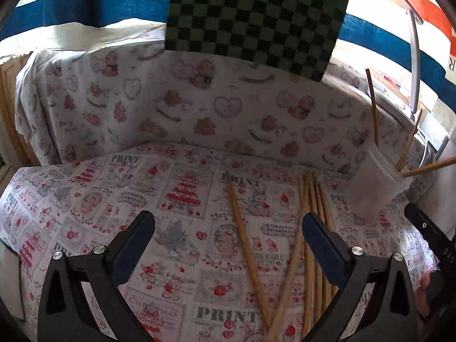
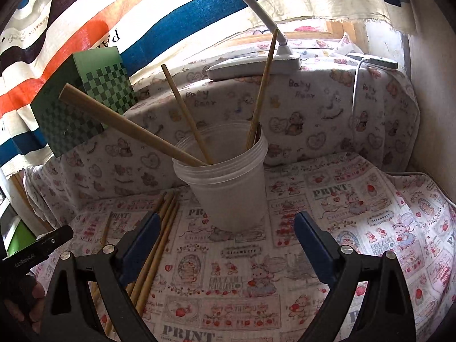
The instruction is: Organize utensils
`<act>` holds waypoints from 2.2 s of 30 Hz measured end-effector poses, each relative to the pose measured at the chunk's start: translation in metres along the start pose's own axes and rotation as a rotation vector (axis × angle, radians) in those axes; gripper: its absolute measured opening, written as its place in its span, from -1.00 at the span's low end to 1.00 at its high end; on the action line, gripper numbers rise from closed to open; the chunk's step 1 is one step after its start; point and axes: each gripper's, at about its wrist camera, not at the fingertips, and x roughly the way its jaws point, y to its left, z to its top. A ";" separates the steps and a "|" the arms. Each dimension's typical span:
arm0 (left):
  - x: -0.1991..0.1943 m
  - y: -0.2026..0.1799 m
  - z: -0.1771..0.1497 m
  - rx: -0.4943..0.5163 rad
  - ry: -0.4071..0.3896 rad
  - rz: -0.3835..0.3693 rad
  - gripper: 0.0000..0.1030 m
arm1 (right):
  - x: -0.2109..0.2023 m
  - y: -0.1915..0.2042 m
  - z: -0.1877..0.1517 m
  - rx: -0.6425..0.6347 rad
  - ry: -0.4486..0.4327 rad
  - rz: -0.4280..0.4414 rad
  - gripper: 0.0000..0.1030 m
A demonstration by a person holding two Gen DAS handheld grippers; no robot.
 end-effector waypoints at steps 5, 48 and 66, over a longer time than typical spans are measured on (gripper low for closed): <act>0.003 -0.026 -0.011 0.092 0.037 -0.018 0.64 | -0.002 0.001 0.001 -0.016 -0.003 -0.011 0.85; -0.049 -0.035 -0.002 0.077 -0.125 -0.277 -0.87 | -0.007 0.020 -0.006 -0.125 -0.005 -0.021 0.85; 0.011 -0.036 -0.016 0.098 0.142 -0.070 -0.87 | 0.000 0.022 -0.010 -0.142 0.010 -0.042 0.85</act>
